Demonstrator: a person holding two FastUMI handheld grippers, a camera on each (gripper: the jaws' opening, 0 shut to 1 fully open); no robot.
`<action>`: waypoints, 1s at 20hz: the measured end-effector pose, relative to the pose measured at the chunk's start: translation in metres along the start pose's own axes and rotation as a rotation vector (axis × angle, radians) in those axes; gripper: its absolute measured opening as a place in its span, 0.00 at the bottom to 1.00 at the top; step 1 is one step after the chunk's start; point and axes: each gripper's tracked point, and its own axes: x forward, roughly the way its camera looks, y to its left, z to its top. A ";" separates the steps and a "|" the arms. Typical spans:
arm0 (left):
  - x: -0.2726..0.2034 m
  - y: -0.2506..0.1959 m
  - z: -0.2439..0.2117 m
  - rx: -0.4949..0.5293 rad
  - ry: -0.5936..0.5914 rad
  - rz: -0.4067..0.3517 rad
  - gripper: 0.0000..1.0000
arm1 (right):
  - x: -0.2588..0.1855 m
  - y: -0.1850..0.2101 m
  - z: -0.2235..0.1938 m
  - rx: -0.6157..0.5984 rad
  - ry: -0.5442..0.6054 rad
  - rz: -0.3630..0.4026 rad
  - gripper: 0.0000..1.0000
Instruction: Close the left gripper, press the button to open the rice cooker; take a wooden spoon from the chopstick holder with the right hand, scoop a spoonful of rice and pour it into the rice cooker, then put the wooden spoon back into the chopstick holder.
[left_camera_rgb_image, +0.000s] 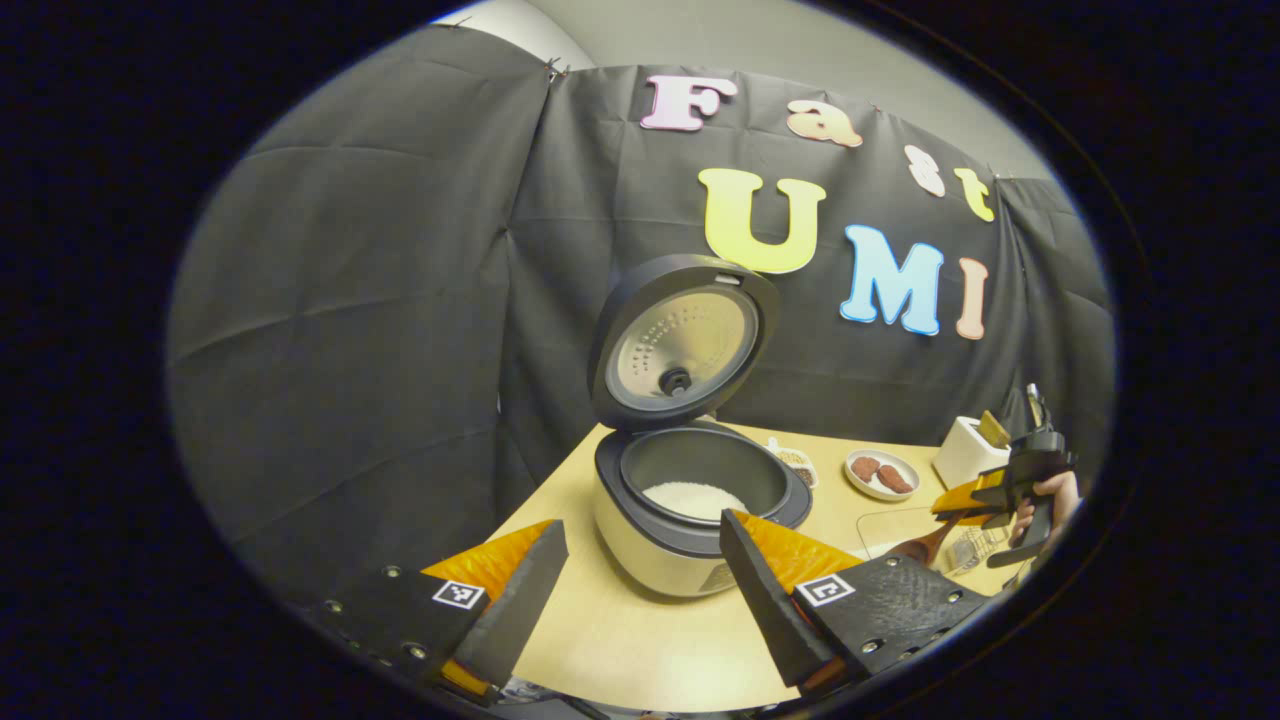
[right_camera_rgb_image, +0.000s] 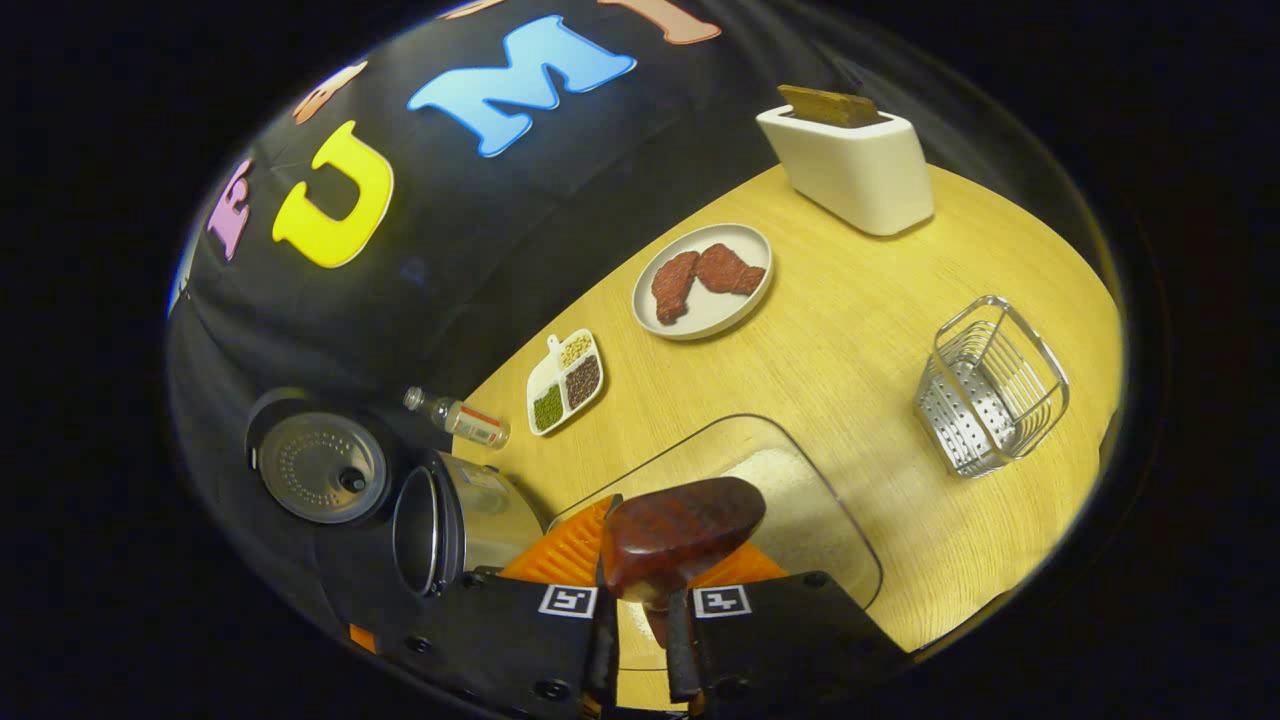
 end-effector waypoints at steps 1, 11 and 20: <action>0.001 -0.002 -0.001 0.001 0.002 -0.003 0.97 | -0.005 -0.005 0.007 0.032 -0.013 -0.001 0.21; 0.006 -0.013 0.003 0.031 -0.004 -0.028 0.97 | -0.040 -0.038 0.065 0.395 -0.095 0.049 0.20; 0.007 0.009 -0.006 0.010 0.005 0.009 0.97 | -0.043 0.057 0.078 0.400 -0.031 0.246 0.20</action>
